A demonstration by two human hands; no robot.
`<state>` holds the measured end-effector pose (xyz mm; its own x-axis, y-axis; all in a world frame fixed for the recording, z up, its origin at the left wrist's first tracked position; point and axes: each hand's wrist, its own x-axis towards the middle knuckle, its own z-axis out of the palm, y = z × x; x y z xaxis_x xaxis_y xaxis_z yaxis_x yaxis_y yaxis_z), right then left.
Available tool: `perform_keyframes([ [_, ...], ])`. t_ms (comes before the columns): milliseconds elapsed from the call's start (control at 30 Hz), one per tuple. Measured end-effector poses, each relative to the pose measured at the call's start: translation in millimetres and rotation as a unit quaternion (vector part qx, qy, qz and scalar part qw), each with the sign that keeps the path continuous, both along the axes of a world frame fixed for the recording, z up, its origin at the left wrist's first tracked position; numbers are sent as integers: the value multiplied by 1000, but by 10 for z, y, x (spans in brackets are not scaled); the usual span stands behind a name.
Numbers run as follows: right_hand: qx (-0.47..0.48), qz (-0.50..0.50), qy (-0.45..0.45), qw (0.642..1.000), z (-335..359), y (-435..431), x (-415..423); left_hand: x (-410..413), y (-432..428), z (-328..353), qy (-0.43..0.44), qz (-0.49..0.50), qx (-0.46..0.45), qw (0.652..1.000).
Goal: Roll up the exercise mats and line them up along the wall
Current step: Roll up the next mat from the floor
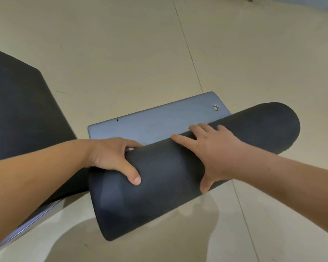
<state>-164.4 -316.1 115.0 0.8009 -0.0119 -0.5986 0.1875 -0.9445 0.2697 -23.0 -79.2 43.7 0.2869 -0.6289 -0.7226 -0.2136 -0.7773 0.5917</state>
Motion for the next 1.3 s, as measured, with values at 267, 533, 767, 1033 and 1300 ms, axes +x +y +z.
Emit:
perform_keyframes([
  [267, -20, 15, 9, 1000, -173, 53, 374, 260, 18, 384, -254, -75, 54, 963],
  [533, 62, -104, -32, 992, 44, -13, 911, -147, -86, 242, -309, -153, 142, 928],
  [767, 221, -358, -370, 829, -432, 40, 56, 381, 27, 244, -225, -54, 66, 971],
  [1033, 490, -634, -293, 522, -672, 218, 50, 214, -35, 182, -84, 66, 0, 994],
  [1300, 394, -467, -361, 705, -569, -197, 182, -532, -59, -380, 168, 269, -78, 945],
])
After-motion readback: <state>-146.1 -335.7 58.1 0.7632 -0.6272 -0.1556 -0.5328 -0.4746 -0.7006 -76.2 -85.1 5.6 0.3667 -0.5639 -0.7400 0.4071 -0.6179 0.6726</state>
